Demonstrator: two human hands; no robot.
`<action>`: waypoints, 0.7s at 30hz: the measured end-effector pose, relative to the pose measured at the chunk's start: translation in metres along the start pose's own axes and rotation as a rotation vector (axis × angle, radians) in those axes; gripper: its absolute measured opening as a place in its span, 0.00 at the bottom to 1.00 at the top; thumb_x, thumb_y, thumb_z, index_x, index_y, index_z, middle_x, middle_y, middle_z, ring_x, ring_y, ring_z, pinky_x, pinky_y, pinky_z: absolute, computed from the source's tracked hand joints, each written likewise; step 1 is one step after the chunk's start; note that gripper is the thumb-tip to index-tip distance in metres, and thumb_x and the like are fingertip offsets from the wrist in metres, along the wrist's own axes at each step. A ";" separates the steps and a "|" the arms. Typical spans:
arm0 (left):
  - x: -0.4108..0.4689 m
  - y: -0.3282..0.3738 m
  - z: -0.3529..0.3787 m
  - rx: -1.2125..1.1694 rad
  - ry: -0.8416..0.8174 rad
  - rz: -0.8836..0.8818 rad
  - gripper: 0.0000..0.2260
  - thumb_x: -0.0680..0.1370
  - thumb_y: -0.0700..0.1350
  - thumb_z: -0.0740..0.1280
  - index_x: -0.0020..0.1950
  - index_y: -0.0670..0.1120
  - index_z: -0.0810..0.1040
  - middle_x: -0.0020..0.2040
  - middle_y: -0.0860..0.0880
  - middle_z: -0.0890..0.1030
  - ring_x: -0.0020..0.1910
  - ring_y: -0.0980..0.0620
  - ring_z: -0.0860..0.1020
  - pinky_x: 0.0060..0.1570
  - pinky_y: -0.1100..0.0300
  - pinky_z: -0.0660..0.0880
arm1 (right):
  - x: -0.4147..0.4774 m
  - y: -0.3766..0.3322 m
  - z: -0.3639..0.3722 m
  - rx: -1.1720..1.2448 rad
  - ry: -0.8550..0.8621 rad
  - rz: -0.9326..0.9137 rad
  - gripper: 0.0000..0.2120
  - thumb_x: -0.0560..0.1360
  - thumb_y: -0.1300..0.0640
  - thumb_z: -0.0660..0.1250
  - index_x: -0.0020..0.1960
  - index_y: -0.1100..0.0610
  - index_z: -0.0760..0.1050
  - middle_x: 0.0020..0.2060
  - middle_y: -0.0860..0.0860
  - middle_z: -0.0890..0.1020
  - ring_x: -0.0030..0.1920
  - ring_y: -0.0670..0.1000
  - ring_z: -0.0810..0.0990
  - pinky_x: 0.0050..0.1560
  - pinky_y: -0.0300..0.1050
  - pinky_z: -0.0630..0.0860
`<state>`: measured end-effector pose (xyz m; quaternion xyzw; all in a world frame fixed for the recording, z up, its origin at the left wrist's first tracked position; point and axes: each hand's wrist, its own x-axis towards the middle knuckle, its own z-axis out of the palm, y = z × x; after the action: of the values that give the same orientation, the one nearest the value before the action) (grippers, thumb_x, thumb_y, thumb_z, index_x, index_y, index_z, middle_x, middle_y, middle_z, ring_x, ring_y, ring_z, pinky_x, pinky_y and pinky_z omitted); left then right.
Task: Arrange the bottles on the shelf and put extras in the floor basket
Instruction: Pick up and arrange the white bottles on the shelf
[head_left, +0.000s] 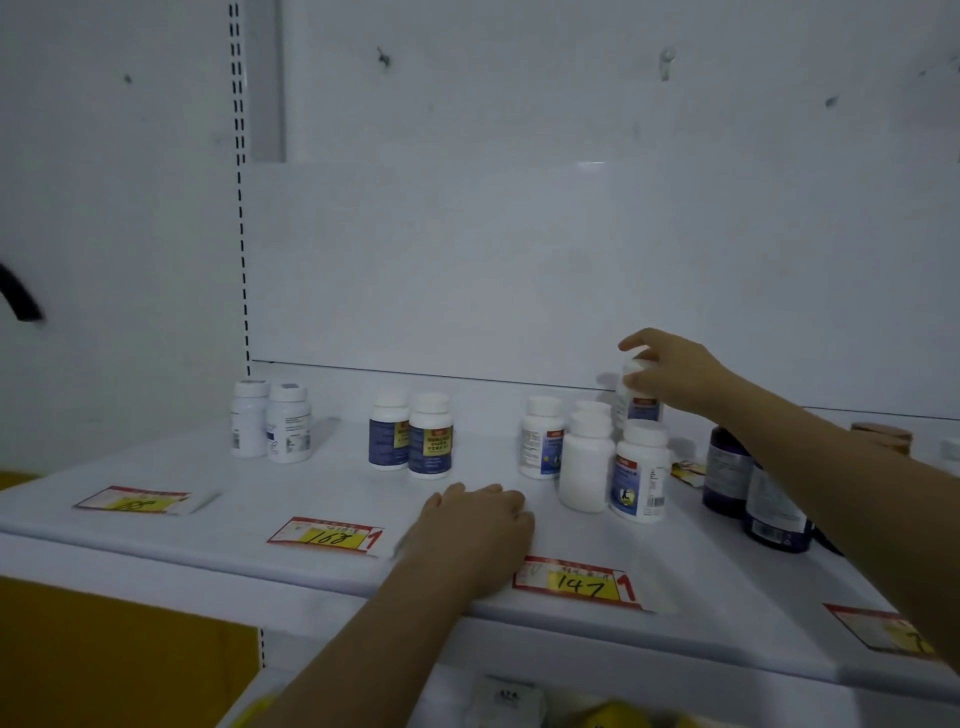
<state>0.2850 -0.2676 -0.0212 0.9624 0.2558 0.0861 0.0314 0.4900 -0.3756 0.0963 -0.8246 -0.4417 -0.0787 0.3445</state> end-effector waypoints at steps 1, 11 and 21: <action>0.000 -0.001 0.001 0.001 0.006 -0.001 0.18 0.82 0.50 0.48 0.68 0.48 0.67 0.69 0.48 0.69 0.65 0.41 0.66 0.67 0.45 0.63 | 0.000 0.003 0.001 -0.011 -0.033 0.026 0.21 0.76 0.62 0.65 0.68 0.54 0.69 0.63 0.57 0.75 0.54 0.52 0.73 0.50 0.42 0.70; -0.002 0.002 -0.001 -0.009 0.049 0.010 0.17 0.82 0.49 0.49 0.63 0.46 0.72 0.63 0.50 0.73 0.64 0.47 0.68 0.65 0.43 0.63 | 0.002 0.009 0.011 -0.143 -0.190 0.120 0.15 0.74 0.62 0.63 0.59 0.54 0.76 0.63 0.54 0.76 0.62 0.53 0.73 0.58 0.44 0.70; -0.005 0.001 -0.004 0.048 -0.006 0.003 0.18 0.82 0.48 0.49 0.69 0.49 0.67 0.70 0.50 0.69 0.66 0.44 0.67 0.67 0.48 0.64 | -0.012 -0.005 0.002 -0.258 -0.162 0.034 0.17 0.77 0.58 0.63 0.65 0.54 0.74 0.66 0.53 0.74 0.66 0.52 0.71 0.60 0.40 0.65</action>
<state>0.2810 -0.2710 -0.0174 0.9634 0.2565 0.0770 0.0089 0.4782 -0.3807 0.0925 -0.8730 -0.4404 -0.0624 0.2001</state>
